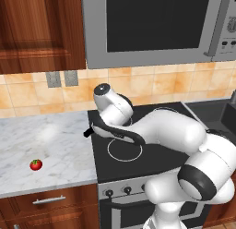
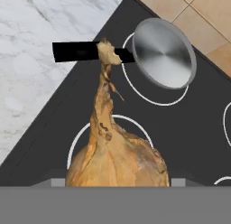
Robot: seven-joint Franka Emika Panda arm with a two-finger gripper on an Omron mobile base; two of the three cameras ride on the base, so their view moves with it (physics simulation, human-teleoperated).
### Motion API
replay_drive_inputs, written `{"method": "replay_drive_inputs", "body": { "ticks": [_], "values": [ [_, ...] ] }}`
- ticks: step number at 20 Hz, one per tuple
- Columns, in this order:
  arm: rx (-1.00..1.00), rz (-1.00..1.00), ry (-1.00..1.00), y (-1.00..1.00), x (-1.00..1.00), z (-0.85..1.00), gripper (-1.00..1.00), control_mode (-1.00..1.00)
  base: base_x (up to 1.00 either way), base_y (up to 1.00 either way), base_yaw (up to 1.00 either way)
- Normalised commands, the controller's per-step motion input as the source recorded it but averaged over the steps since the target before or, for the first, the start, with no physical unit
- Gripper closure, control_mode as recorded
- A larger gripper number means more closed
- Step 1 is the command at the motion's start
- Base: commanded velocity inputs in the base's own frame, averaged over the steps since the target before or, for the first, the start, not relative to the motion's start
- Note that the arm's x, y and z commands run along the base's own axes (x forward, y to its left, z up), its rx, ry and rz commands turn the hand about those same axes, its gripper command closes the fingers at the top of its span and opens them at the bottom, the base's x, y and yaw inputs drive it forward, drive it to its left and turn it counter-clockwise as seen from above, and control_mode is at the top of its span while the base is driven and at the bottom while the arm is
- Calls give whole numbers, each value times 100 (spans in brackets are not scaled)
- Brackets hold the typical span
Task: Place the pan on the rear left burner on the stove. Then place the tomato and the onion in the pan and turn on the rear left burner.
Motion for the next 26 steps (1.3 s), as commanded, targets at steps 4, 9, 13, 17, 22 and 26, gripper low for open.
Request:
{"method": "replay_drive_inputs", "body": {
  "ticks": [4,9,13,17,22,26],
  "values": [
    [27,10,17,-50,37,0,100,-100,0,0,0],
    [21,11,21,-33,47,0,100,-100,0,0,0],
    [18,10,21,-17,54,0,100,-100,0,0,0],
    [16,8,19,-9,54,0,100,-100,0,0,0],
    [13,7,15,-5,45,0,100,-100,0,0,0],
    [10,7,13,-3,43,-11,100,-100,0,0,0]
  ]
}}
